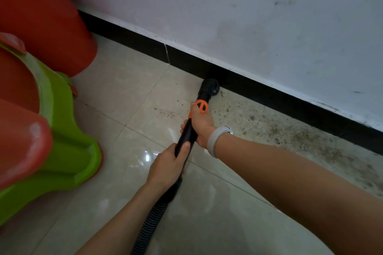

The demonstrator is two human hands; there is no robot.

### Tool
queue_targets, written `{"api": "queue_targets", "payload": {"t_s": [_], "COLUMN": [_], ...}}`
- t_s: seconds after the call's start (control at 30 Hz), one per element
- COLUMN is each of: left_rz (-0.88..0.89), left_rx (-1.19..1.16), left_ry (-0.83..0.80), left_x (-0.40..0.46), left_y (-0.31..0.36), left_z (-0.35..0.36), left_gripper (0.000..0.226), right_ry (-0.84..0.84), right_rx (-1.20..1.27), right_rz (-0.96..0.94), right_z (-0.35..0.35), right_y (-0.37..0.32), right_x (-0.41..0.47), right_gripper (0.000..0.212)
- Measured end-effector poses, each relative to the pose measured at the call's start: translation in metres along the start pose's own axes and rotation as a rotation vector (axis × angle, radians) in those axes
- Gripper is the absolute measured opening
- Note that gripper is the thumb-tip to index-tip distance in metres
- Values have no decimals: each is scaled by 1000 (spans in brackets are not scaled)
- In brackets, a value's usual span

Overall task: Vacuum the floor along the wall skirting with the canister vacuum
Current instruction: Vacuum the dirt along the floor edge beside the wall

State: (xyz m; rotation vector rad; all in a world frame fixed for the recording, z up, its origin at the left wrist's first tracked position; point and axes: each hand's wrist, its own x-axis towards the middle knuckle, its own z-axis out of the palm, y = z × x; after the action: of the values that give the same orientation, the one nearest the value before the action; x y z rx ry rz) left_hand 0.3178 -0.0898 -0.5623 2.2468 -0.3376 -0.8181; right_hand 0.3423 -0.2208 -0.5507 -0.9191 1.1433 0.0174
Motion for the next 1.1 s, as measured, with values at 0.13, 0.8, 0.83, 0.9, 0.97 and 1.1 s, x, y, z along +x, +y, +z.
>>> {"api": "queue_targets", "payload": {"t_s": [0.13,0.8,0.83,0.9,0.97,1.1], "left_rz": [32,110,117,121,110,57], "left_rx": [12,69,82,88,95,76], "left_ry": [-23,-232,-204,-135,-53,120], "left_x": [-8,-22,-23,-25,-23,-18], "left_y": [6,17,17,17,14,6], "left_z": [10,33,30,21,9,-15], "left_gripper": [44,41,41,41,42,46], "right_ry": [14,199,179,124,60,-108], "right_rx": [23,128,131,128,116,47], "right_rz": [7,-23,-26,-39,-55,-36], "right_z": [-17,-76,-72,-59,-40,4], "right_y": [3,15,14,10,5,-7], "right_x": [-4,-25,-25,-26,-26,-22], "right_gripper": [30,30,30,30,29,32]}}
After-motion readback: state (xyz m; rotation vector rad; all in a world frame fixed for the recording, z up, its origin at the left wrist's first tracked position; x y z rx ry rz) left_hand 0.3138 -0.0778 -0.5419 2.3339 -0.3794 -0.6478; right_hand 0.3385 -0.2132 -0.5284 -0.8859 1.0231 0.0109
